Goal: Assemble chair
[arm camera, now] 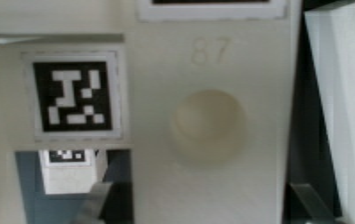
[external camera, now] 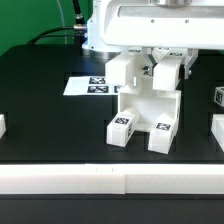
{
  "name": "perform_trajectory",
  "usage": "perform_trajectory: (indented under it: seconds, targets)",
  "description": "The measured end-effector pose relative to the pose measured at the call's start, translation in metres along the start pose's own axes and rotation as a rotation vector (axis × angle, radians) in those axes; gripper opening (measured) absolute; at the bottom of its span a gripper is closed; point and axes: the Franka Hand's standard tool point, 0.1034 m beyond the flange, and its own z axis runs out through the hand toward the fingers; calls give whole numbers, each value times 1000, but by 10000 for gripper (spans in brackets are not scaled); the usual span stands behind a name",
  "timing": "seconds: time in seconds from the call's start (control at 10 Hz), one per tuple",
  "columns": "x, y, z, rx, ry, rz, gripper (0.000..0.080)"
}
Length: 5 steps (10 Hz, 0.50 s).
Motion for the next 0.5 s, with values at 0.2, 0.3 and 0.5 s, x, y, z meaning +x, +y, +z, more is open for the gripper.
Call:
perform_trajectory:
  seconds: [0.2,0.3,0.5]
  targets:
    - [-1,2,8,-7,-4,-4,289]
    - [-1,2,11,-11,-8,-4,289]
    - [-2,4,18,-17,-11,-6,289]
